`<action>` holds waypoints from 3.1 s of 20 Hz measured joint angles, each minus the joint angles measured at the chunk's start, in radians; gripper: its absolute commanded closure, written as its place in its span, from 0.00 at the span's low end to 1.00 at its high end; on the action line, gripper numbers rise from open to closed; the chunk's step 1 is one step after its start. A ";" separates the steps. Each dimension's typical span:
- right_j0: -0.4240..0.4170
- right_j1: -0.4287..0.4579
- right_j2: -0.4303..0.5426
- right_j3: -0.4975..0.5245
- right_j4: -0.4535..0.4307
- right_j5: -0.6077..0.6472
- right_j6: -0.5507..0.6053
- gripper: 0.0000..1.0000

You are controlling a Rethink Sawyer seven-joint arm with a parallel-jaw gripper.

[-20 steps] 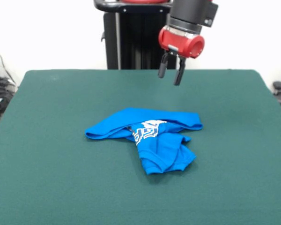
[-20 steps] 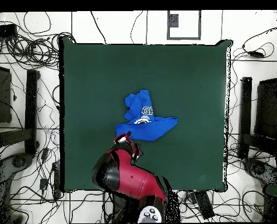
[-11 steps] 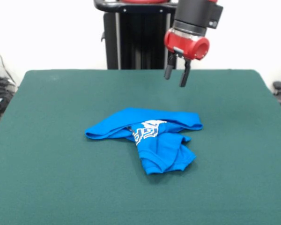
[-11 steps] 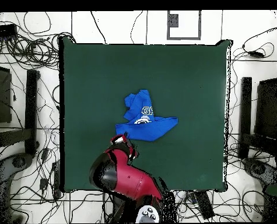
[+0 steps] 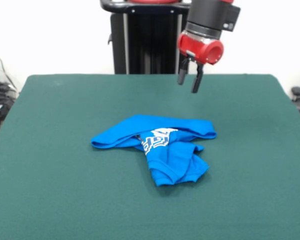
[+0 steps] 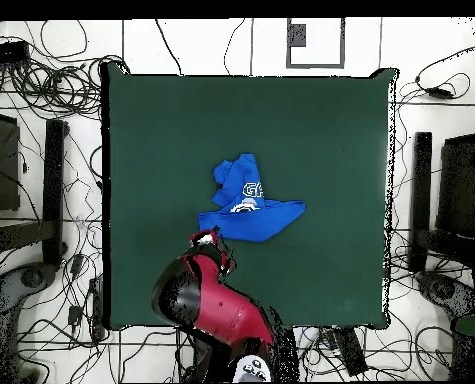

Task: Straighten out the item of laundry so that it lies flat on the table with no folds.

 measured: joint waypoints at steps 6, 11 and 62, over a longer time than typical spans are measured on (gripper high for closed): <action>0.015 0.000 0.007 0.002 0.063 -0.008 0.050 0.00; 0.036 0.000 0.009 0.002 0.102 -0.037 0.087 0.00; 0.113 0.147 0.013 -0.023 0.289 -0.064 0.113 0.00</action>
